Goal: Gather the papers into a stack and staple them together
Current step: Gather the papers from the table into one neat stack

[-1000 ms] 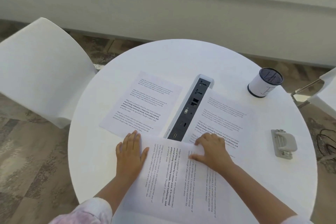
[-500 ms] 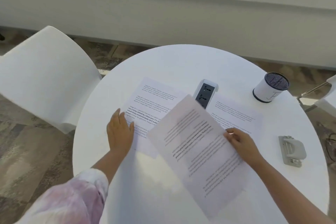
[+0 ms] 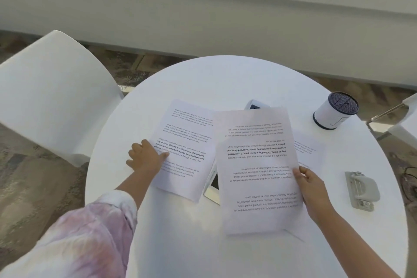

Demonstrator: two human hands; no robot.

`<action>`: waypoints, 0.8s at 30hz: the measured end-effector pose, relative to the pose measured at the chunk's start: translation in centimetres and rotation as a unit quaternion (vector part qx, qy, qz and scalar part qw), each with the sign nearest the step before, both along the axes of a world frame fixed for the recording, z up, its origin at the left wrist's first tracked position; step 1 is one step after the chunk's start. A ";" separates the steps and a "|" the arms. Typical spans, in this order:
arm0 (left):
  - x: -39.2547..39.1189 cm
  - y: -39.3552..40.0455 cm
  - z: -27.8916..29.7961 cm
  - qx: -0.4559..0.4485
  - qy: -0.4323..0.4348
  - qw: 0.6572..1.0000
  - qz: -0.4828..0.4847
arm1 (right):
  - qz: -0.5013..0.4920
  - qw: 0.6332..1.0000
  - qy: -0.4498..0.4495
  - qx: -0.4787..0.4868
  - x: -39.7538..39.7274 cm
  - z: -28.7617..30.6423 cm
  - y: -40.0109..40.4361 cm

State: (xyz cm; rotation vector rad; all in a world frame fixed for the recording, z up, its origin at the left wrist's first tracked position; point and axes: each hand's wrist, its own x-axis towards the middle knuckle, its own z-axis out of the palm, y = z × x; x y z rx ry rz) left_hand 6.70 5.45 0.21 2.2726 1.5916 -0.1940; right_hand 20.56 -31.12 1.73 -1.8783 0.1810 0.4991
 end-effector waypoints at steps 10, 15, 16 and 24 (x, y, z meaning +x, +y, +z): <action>-0.3 0.3 0.8 -0.059 0.014 0.997 0.048 | -0.059 0.994 0.063 0.070 -1.6 -0.5 -0.1; -1.6 1.5 1.0 -0.113 -0.147 0.982 0.026 | -0.082 0.989 0.075 0.100 -1.8 -0.3 -0.5; -2.0 1.9 1.0 -0.123 -0.187 0.974 0.026 | -0.088 0.987 0.077 0.106 -1.8 -0.3 -0.6; -3.7 0.9 3.1 -0.348 -0.416 0.828 0.142 | -0.104 0.973 0.115 0.173 -2.2 0.7 0.4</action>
